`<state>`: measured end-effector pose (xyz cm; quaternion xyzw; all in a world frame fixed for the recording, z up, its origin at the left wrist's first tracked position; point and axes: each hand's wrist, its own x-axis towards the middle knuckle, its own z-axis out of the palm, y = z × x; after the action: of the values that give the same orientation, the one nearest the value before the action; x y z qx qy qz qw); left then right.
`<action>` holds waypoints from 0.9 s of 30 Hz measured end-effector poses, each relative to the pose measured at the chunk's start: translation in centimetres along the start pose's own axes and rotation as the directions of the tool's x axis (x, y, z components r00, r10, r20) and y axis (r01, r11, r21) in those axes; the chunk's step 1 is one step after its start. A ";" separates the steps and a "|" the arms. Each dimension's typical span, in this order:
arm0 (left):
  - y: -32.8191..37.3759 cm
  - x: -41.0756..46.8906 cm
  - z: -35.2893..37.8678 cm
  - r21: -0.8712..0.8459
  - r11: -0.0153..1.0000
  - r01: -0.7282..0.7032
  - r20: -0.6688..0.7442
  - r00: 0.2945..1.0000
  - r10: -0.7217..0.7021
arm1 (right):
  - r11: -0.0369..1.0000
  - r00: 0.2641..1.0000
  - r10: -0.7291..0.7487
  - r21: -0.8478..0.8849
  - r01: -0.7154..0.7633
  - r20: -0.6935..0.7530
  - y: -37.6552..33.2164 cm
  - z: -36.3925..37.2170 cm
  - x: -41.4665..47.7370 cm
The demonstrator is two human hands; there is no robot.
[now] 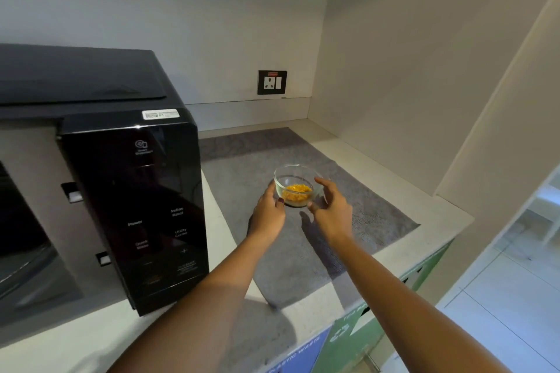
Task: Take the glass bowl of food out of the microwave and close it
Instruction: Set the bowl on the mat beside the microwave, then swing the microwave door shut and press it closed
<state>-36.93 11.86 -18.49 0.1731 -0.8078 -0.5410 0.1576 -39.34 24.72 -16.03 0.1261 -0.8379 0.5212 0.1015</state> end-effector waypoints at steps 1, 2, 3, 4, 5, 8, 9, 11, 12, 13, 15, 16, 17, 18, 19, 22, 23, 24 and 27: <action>0.1 -0.8 -0.2 0.030 0.999 -0.036 -0.042 0.998 0.037 | 0.999 0.997 -0.047 -0.008 0.047 -0.056 -0.6 -0.2 -0.8; 0.3 -1.8 -0.6 0.052 0.996 -0.079 -0.082 0.993 0.083 | 0.995 0.990 -0.097 -0.007 0.097 -0.104 -1.3 -0.4 -1.8; 0.5 -2.9 -1.0 0.070 0.990 -0.125 -0.108 0.985 0.132 | 0.989 0.979 -0.148 -0.002 0.149 -0.140 -2.1 -0.6 -2.7; 0.8 -3.9 -1.4 0.085 0.982 -0.170 -0.122 0.976 0.180 | 0.979 0.966 -0.198 0.005 0.202 -0.166 -2.8 -0.7 -3.5; 1.0 -5.2 -1.9 0.098 0.974 -0.203 -0.130 0.968 0.215 | 0.969 0.953 -0.241 0.013 0.248 -0.184 -3.6 -0.9 -4.6; 2.1 -9.1 -4.1 0.118 0.950 -0.288 -0.170 0.937 0.305 | 0.945 0.919 -0.316 0.008 0.327 -0.235 -6.2 -1.3 -7.8; 2.5 -10.4 -5.1 0.120 0.940 -0.318 -0.183 0.924 0.336 | 0.932 0.903 -0.351 0.006 0.364 -0.249 -7.0 -1.5 -8.8; 3.3 -13.3 -7.3 0.087 0.926 -0.367 -0.210 0.902 0.377 | 0.884 0.853 -0.447 0.013 0.467 -0.269 -9.0 -1.7 -11.3; 3.7 -14.7 -8.4 0.066 0.921 -0.384 -0.222 0.894 0.389 | 0.858 0.829 -0.490 0.017 0.513 -0.271 -9.9 -1.7 -12.6; 4.1 -16.0 -9.5 0.058 0.915 -0.399 -0.238 0.885 0.401 | 0.833 0.806 -0.528 0.022 0.553 -0.269 -10.9 -1.8 -13.8; 5.1 -19.5 -11.9 0.090 0.904 -0.418 -0.279 0.861 0.425 | 0.800 0.784 -0.566 0.060 0.597 -0.257 -13.0 -1.8 -16.8; 5.4 -21.0 -12.8 0.114 0.899 -0.423 -0.297 0.849 0.437 | 0.789 0.779 -0.573 0.086 0.608 -0.254 -13.8 -1.8 -18.2; 5.7 -22.7 -14.0 0.139 0.897 -0.419 -0.325 0.837 0.441 | 0.770 0.768 -0.588 0.114 0.627 -0.252 -14.7 -1.7 -19.7; 5.9 -24.3 -15.2 0.160 0.898 -0.411 -0.357 0.824 0.441 | 0.747 0.754 -0.609 0.142 0.650 -0.246 -15.7 -1.5 -21.1; 6.2 -25.8 -16.3 0.173 0.902 -0.396 -0.389 0.814 0.432 | 0.727 0.743 -0.622 0.168 0.665 -0.247 -16.6 -1.4 -22.5; 7.0 -30.1 -19.9 0.275 0.909 -0.313 -0.496 0.764 0.413 | 0.680 0.735 -0.644 0.281 0.678 -0.214 -19.8 -0.5 -26.4; 7.4 -30.9 -20.8 0.322 0.904 -0.282 -0.522 0.743 0.418 | 0.668 0.733 -0.651 0.310 0.676 -0.195 -20.7 -0.3 -27.3; 7.8 -32.3 -22.0 0.363 0.898 -0.247 -0.546 0.725 0.421 | 0.661 0.735 -0.658 0.341 0.668 -0.163 -21.9 0.2 -28.6; 8.9 -36.2 -25.6 0.447 0.885 -0.128 -0.626 0.662 0.412 | 0.603 0.694 -0.714 0.418 0.680 -0.099 -25.1 1.3 -31.9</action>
<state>5.64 10.30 -3.34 0.2682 -0.7874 -0.2428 0.4991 -1.24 16.21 -4.94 0.4815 -0.5911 0.6034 0.2337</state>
